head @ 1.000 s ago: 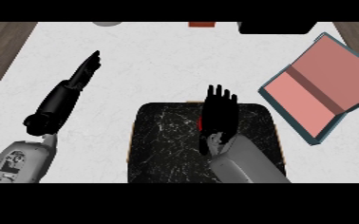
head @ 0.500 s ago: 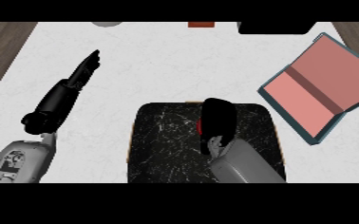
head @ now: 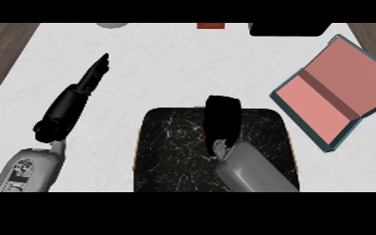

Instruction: Pick the tomato from the tray and place it in the cardboard box

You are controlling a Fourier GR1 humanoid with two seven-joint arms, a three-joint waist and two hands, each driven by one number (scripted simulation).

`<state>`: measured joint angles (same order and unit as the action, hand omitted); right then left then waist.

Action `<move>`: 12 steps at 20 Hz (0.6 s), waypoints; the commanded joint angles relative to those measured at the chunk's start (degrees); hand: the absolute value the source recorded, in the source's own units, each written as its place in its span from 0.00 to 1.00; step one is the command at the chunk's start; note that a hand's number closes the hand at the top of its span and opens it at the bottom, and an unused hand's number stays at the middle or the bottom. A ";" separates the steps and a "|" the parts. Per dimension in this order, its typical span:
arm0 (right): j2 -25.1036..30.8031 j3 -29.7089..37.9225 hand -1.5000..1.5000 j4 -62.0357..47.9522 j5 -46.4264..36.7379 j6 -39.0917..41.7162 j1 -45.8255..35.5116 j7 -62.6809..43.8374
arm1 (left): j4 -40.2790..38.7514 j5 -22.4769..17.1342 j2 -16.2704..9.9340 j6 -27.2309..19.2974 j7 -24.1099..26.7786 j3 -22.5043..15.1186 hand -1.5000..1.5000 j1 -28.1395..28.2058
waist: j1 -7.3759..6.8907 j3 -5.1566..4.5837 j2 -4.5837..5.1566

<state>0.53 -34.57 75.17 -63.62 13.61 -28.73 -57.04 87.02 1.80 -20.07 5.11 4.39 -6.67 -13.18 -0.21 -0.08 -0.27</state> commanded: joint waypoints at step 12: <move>6.22 3.32 1.00 6.91 4.10 -4.51 -11.84 30.64 | 2.24 -0.35 -0.21 1.74 -1.61 2.18 0.50 0.72 | 0.32 0.08 0.07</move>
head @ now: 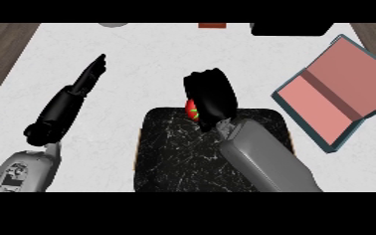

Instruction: Pick the tomato from the tray and place it in the cardboard box

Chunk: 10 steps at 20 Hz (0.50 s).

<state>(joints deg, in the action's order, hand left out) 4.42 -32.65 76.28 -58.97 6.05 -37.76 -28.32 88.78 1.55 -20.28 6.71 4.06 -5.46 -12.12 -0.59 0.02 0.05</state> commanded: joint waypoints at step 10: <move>-0.84 16.91 1.00 17.36 -3.41 -0.63 -4.26 -15.56 | 1.88 -0.48 -0.07 1.63 -0.49 1.71 0.50 2.35 | 0.77 -0.01 -0.49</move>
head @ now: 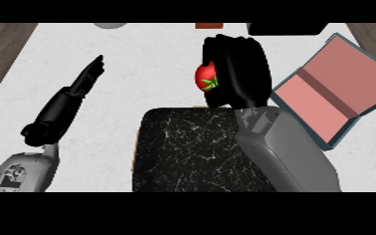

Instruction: Pick the tomato from the tray and place it in the cardboard box

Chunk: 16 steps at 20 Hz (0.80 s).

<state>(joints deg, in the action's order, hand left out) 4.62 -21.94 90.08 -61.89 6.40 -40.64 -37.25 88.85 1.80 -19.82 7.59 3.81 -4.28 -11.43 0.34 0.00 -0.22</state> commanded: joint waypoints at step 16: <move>21.00 29.80 1.00 -14.41 9.14 2.95 -2.28 10.89 | -1.97 1.32 0.64 2.20 2.41 2.04 0.50 -0.73 | -0.79 0.01 0.47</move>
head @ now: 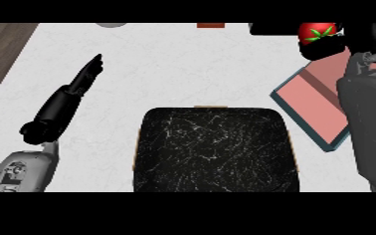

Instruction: Pick the tomato from the tray and place it in the cardboard box

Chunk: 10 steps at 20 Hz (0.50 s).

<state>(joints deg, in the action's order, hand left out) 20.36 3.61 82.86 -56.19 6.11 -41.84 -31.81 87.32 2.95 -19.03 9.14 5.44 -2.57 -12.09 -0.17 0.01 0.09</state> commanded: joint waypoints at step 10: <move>11.74 6.40 1.00 -20.25 9.96 21.15 -0.95 10.94 | -0.38 1.27 1.05 0.30 -2.17 0.35 0.50 -2.72 | -0.28 -0.01 0.18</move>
<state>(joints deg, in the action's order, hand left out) 28.81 8.96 68.96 -48.52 21.02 -40.26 -24.00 88.35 3.29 -18.43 9.64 3.27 -2.17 -13.10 -0.24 0.03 0.13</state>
